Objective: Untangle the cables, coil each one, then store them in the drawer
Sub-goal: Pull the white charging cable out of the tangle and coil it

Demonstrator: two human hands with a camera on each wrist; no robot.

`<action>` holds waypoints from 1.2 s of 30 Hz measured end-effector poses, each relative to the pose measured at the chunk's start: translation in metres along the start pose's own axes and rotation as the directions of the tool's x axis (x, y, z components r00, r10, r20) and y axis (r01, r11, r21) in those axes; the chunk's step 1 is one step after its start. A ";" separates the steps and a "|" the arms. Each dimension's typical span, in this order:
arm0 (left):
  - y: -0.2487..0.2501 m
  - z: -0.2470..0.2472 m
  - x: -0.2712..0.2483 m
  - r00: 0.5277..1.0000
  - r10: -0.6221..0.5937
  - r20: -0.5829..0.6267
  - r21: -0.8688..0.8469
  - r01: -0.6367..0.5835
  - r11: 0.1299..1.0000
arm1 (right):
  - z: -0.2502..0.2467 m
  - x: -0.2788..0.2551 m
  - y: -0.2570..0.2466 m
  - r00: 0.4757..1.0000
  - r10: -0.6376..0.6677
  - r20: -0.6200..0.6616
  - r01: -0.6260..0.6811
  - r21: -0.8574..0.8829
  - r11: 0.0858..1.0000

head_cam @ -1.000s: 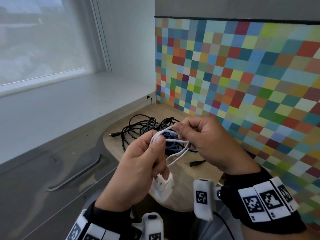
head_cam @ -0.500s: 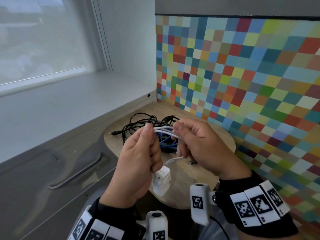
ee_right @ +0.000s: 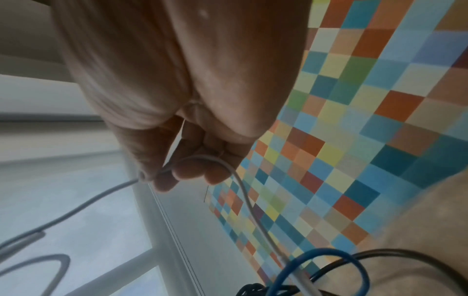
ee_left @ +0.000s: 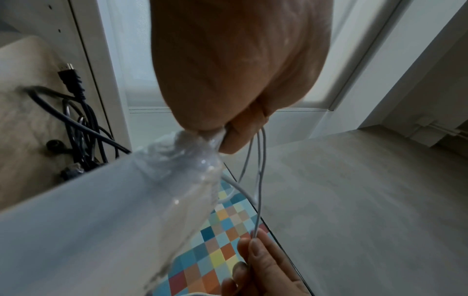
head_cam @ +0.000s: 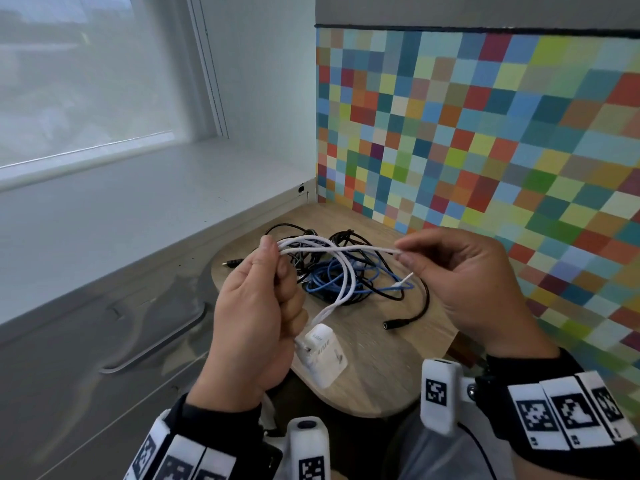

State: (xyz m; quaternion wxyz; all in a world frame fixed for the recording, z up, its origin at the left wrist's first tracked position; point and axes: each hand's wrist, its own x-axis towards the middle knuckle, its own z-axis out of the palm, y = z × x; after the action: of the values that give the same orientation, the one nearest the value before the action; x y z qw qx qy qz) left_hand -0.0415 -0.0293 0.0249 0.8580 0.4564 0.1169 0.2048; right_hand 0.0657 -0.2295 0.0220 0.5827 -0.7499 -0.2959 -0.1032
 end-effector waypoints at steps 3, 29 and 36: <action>0.000 -0.001 -0.003 0.997 0.017 0.069 -0.012 -0.016 1.000 | 0.001 0.003 0.002 0.999 -0.019 -0.029 0.017 -0.067 0.998; -0.014 -0.003 0.004 0.985 0.128 0.115 0.295 -0.157 0.943 | 0.012 0.019 0.003 0.998 -0.040 -0.050 0.037 -0.061 0.997; -0.010 0.000 0.000 0.992 0.015 0.126 0.070 -0.024 0.997 | 0.010 0.004 -0.016 0.974 -0.159 -0.161 0.133 -0.161 0.978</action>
State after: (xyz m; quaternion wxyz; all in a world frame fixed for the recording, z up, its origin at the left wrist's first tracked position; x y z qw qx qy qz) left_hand -0.0392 -0.0339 0.0166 0.8447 0.4999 0.0655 0.1796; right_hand 0.0578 -0.2163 0.0335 0.5393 -0.7556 -0.2903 -0.2323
